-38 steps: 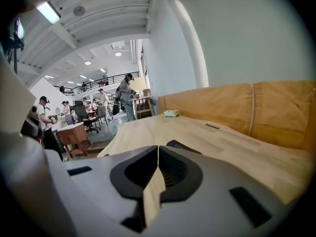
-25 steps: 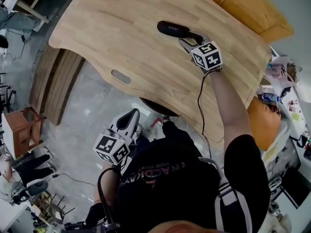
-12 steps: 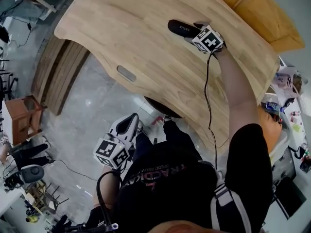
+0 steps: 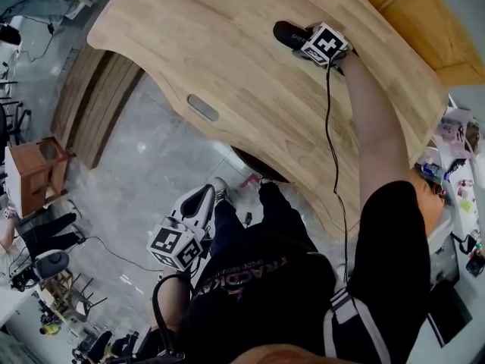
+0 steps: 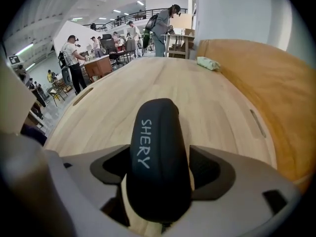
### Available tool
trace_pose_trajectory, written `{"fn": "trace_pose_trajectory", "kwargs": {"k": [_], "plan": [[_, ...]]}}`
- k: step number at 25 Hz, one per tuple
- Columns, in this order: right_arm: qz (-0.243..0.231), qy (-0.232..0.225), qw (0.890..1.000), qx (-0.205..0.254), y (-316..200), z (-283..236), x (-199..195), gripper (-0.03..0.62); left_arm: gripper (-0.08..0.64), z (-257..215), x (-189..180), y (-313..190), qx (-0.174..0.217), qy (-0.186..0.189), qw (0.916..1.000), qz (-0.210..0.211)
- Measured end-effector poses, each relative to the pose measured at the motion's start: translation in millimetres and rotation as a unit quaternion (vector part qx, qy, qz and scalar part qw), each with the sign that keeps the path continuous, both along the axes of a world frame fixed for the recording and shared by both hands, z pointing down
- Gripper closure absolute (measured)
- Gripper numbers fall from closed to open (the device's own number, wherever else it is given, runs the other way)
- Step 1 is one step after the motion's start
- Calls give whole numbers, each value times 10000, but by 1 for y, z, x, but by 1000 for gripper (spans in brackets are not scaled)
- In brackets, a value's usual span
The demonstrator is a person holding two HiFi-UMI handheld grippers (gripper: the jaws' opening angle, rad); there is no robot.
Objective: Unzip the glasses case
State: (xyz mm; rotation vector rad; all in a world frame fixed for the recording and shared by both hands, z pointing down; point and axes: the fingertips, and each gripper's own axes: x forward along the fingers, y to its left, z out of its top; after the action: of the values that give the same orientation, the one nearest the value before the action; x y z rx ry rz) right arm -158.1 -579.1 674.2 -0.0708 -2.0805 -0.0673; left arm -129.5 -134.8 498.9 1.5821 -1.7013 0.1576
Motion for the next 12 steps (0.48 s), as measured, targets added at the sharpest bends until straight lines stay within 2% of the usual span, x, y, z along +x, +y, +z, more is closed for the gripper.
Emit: {"fn": "trace_pose_trajectory", "kwargs": {"k": [6,12], "plan": [[87,-25,9999,-103,4,-3,-2,229,548,0,-4,-3,-8,27,10000,48],[-56,-354,9991,-232,27,-23,22,236,548,-3,-2,-13,179,-16,9992,358]]}}
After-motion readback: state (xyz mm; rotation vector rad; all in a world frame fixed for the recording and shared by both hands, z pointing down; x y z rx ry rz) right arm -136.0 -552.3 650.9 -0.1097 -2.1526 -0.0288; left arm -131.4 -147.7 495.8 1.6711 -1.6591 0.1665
